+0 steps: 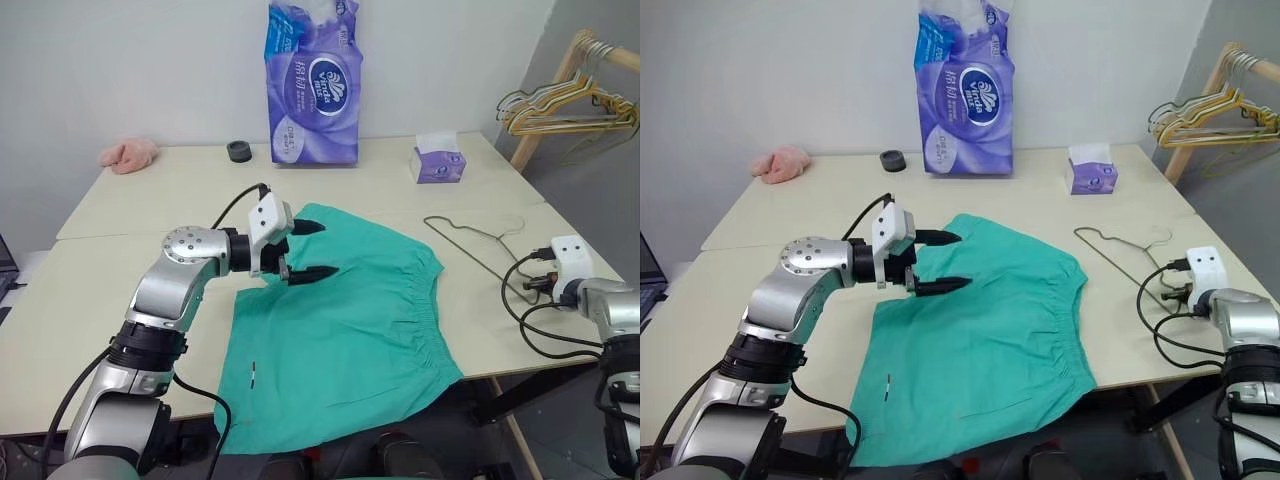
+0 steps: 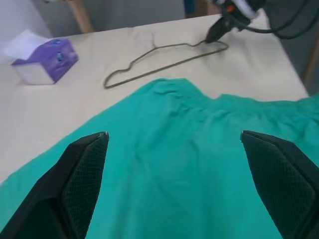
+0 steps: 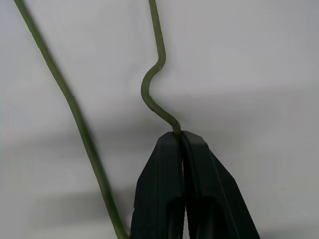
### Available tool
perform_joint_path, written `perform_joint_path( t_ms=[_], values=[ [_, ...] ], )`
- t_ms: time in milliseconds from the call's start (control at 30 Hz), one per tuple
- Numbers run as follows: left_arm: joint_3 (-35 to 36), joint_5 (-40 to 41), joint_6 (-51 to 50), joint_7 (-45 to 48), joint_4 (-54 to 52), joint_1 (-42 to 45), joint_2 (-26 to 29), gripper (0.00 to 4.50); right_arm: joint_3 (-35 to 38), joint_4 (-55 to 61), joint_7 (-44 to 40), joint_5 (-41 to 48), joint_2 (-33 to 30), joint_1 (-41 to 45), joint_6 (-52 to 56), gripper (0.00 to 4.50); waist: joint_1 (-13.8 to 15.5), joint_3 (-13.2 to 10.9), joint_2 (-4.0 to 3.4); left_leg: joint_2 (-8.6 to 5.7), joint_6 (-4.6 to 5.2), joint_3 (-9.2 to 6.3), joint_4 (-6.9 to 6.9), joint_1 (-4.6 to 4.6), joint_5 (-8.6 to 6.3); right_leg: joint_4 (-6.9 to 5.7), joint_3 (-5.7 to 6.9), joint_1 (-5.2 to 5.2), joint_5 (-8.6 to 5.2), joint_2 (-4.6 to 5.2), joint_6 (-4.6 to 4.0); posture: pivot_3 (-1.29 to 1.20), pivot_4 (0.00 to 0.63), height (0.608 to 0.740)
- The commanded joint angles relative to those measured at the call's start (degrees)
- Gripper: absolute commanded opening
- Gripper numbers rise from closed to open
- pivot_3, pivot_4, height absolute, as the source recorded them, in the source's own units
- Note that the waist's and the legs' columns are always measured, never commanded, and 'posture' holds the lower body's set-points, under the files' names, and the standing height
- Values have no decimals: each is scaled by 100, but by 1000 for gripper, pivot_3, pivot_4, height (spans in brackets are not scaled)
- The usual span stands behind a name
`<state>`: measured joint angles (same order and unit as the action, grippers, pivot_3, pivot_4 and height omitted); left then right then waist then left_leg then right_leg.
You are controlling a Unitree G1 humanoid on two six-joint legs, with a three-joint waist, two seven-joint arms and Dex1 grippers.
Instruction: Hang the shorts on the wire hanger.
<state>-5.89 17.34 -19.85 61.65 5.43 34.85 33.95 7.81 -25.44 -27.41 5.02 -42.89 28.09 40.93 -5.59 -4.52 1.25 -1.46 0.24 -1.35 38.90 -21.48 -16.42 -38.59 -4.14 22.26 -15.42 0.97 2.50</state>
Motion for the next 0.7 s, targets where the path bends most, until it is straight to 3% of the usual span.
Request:
perform_joint_path(
  t_ms=[33,300,467,700],
  values=[
    [365,-51,114,-308,389,308,31,4500,191,994,27,-43,-229,-31,-413,43,-24,-5,-8,3,0,-1,-1,0,0,-4,1,3,0,-2,0,-96,53,740],
    [938,440,-539,-136,1476,1086,168,4500,-9,3274,84,-293,-158,-856,-1172,43,-21,-6,-9,5,0,-14,-6,-9,0,-3,11,7,-7,-3,12,-109,55,740],
    [625,520,-932,929,1656,1098,536,4500,-357,3699,122,-850,-232,-1087,-2435,43,-23,-8,-10,-1,-1,-11,-5,-10,-1,-2,11,11,-16,2,28,-122,56,740],
    [390,78,-462,1091,2103,1188,539,4500,-617,3760,18,-1251,-202,-1149,-3844,43,-19,-10,-6,-2,-2,-10,-1,-10,0,-1,11,9,-6,5,9,-123,56,740]
  ],
)
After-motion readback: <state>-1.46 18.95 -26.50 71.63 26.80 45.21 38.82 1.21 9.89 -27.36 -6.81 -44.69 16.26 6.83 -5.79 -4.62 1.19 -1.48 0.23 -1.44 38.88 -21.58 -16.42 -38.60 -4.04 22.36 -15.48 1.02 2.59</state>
